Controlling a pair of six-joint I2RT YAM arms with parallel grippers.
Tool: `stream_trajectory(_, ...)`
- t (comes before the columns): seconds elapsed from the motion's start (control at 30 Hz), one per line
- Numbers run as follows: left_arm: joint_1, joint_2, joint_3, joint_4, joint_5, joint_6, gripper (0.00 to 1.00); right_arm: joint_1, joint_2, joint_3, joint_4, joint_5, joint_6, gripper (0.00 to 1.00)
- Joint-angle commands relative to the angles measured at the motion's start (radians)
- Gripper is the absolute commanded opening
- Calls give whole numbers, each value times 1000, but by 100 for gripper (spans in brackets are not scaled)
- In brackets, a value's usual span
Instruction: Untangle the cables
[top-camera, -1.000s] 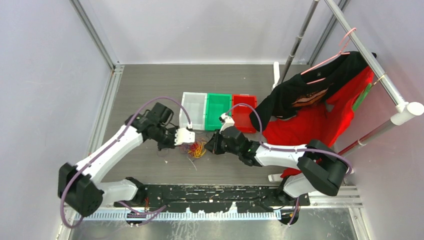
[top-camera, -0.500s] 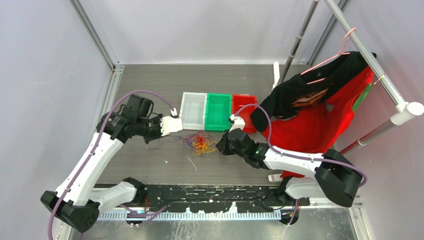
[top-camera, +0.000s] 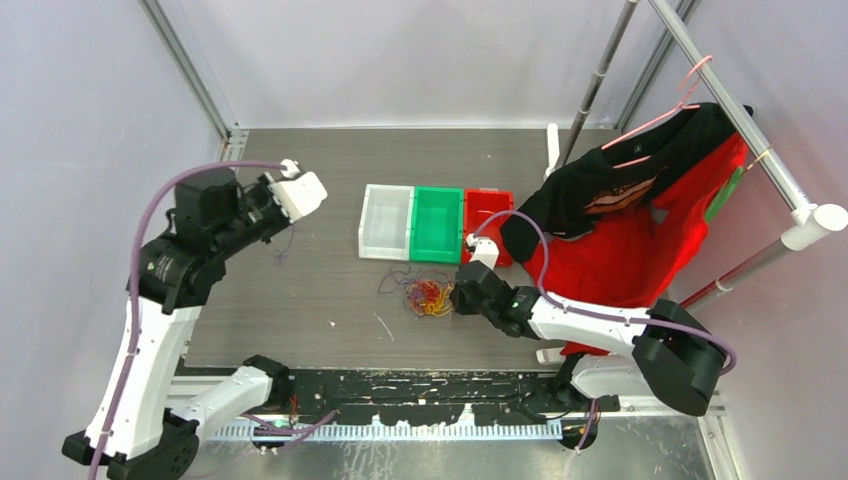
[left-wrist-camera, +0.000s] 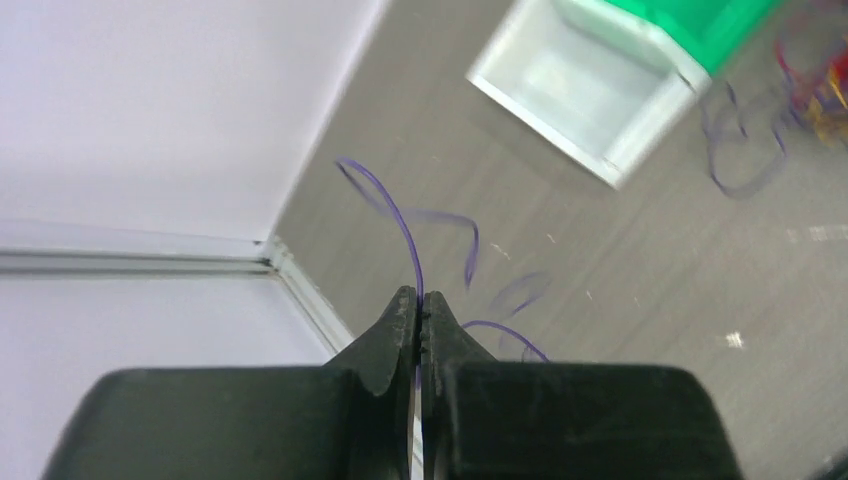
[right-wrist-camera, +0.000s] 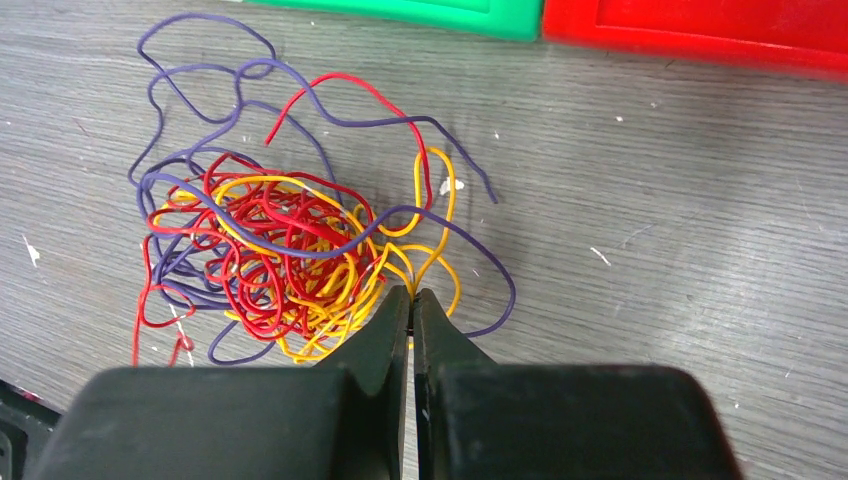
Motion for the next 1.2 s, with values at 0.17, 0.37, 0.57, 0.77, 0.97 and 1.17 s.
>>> stream_trajectory(0.17, 29, -57, 115, 509, -88, -232, 0, 10, -6, -12, 49, -38, 5, 2)
stream_trajectory(0.37, 29, 4, 194, 319, 84, -338, 0, 32, -50, 23, 114, -144, -45, 7)
stream_trajectory(0.57, 28, -3, 60, 481, 191, -416, 0, 29, -75, 66, 179, -491, -116, 23)
stream_trajectory(0.77, 29, 58, 47, 544, 293, -495, 0, 1, -118, 154, 73, -501, -174, 59)
stream_trajectory(0.97, 29, 58, -16, 575, 305, -540, 0, -2, -170, 207, 106, -288, -315, 75)
stream_trajectory(1.17, 29, 78, -42, 619, 370, -608, 0, -14, -81, 298, 99, -263, -360, 77)
